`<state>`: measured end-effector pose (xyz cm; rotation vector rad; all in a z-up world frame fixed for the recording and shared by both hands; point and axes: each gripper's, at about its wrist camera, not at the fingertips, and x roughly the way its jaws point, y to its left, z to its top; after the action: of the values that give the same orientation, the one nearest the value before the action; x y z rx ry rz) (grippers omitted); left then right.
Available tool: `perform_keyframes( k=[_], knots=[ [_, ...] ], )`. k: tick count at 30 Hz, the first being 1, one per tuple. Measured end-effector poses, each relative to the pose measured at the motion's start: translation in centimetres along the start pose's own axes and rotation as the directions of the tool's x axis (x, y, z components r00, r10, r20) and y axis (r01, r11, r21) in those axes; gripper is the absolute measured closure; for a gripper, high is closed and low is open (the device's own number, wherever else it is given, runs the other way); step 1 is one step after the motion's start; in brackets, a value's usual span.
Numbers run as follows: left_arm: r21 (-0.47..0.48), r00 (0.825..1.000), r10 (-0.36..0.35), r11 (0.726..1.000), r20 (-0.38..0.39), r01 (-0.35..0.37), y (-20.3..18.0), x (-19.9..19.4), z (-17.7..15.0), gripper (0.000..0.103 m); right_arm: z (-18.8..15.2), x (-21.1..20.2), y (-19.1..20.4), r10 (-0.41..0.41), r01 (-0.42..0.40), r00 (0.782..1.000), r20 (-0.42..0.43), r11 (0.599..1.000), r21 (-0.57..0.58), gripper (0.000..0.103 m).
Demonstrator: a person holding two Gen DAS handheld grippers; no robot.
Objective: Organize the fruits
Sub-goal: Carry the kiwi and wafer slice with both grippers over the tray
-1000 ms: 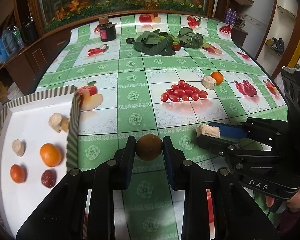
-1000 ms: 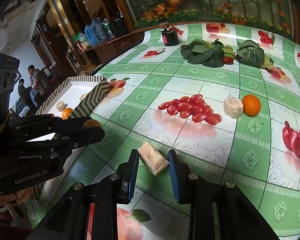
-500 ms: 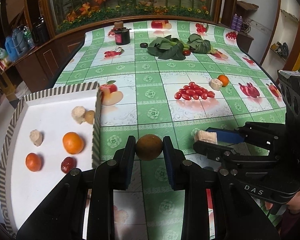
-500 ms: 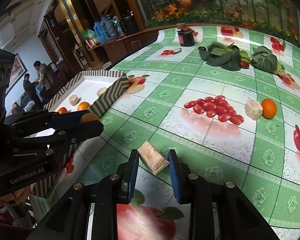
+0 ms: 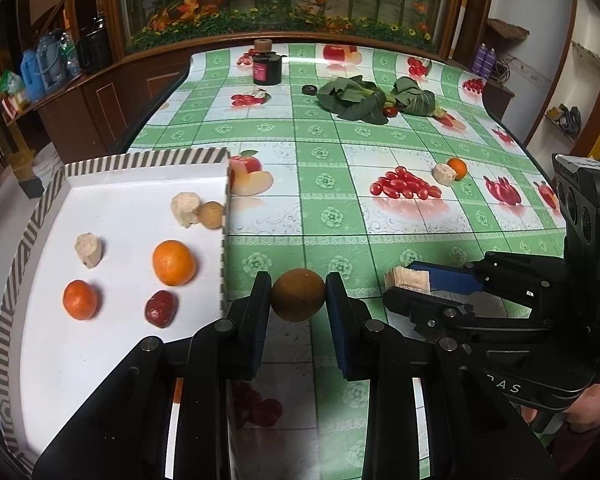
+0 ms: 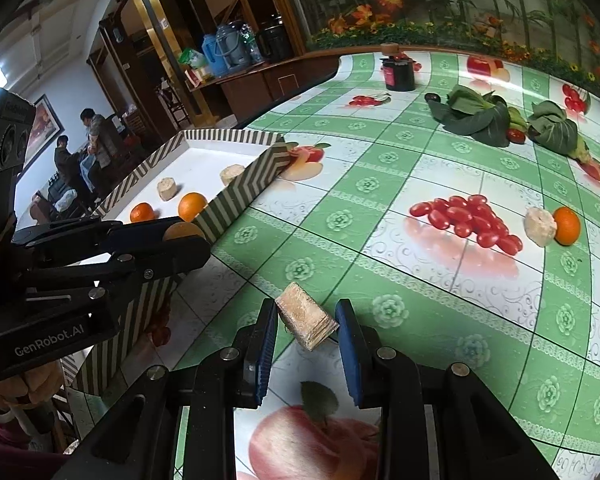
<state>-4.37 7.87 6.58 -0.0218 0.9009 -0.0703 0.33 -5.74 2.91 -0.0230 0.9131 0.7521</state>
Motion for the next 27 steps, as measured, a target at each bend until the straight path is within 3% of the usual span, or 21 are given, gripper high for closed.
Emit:
perform_keyframes(
  k=[14, 27],
  knots=[
    [-0.057, 0.998, 0.053, 0.997, 0.019, -0.051, 4.5, -2.2, -0.9, 0.076, 1.3, 1.1, 2.8, 0.036, -0.036, 0.999, -0.005, 0.998, -0.049, 0.074],
    [-0.132, 0.991, 0.136, 0.982, -0.011, -0.136, 10.2, -2.8, -2.7, 0.076, 3.9, 3.0, 6.7, 0.084, -0.085, 0.996, -0.013, 0.988, -0.13, 0.074]
  ],
)
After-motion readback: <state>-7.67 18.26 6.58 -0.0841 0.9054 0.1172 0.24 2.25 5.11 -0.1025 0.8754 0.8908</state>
